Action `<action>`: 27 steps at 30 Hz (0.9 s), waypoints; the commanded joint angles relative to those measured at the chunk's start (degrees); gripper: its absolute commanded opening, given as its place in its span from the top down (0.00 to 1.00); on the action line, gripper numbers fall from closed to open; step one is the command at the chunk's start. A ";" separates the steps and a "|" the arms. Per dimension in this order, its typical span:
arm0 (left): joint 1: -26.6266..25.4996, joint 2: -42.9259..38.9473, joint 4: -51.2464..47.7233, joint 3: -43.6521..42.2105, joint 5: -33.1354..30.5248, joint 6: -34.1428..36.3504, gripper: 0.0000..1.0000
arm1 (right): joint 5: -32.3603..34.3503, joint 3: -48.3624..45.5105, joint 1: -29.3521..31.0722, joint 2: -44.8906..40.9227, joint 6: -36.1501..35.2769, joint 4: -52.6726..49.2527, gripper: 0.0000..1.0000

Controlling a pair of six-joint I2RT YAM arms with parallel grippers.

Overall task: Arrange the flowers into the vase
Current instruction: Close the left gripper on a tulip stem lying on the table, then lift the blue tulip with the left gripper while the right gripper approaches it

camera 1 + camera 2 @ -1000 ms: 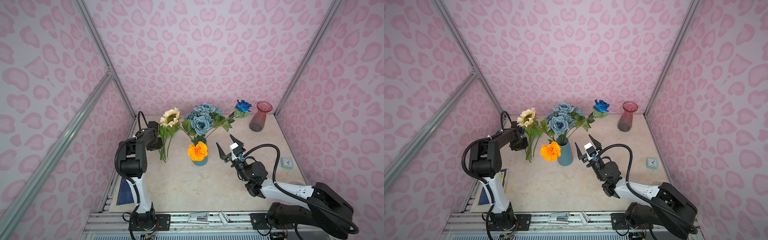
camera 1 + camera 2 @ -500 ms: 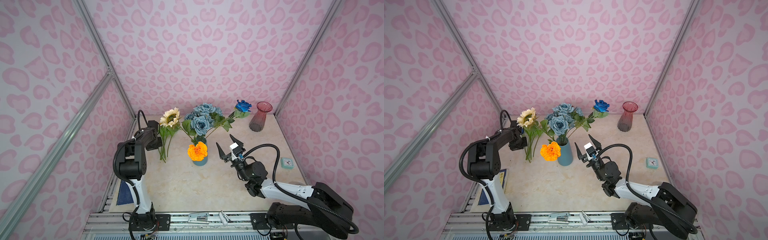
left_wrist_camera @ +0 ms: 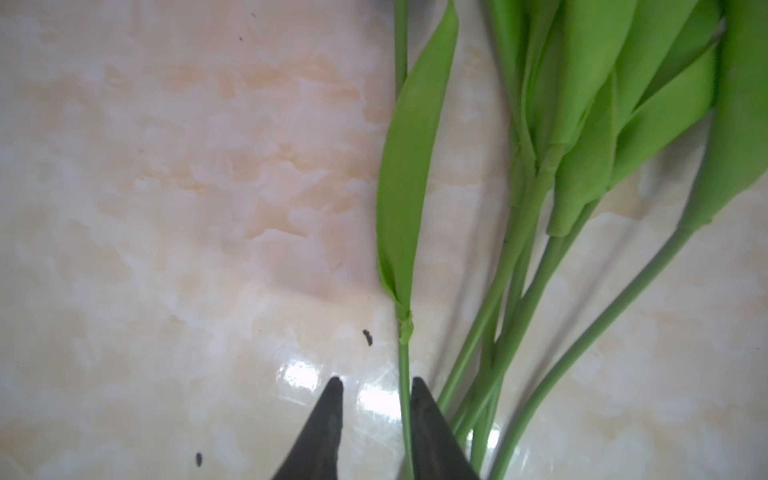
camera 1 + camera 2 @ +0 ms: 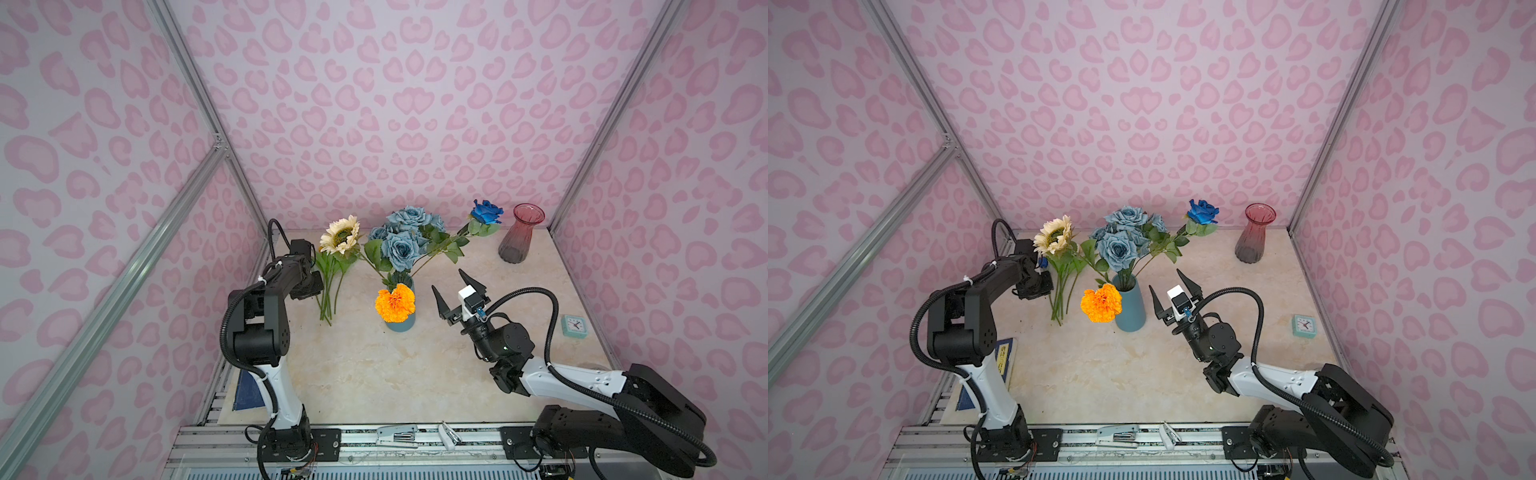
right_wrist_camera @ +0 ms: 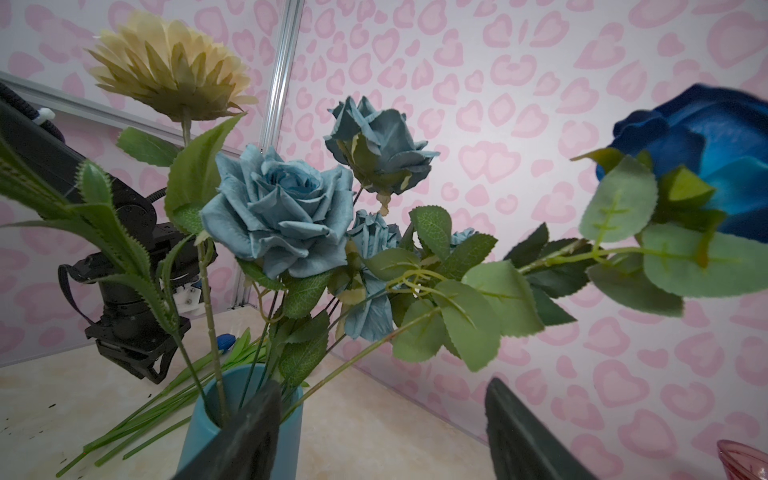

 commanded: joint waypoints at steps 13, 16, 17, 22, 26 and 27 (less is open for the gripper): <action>-0.13 7.91 -0.45 4.54 -0.26 0.14 0.70 | -0.43 0.25 -0.01 -0.49 0.11 0.70 0.23; -0.04 8.75 -0.21 4.25 -0.75 0.48 0.83 | -0.41 0.29 -0.02 -0.58 0.11 0.61 0.23; 0.04 8.93 -0.32 4.24 -0.89 0.64 0.89 | -0.43 0.18 -0.02 -0.59 0.11 0.57 0.23; 0.66 6.76 0.81 2.07 -1.41 0.28 0.97 | -0.34 0.16 -0.01 -0.94 0.02 0.21 0.23; 0.66 0.54 2.80 -0.58 -3.18 -0.58 0.97 | -0.40 0.32 0.06 -0.75 0.03 0.26 0.23; 0.71 -1.80 3.50 -1.29 -3.57 -0.84 0.97 | -0.51 0.34 0.02 -0.80 0.11 0.26 0.23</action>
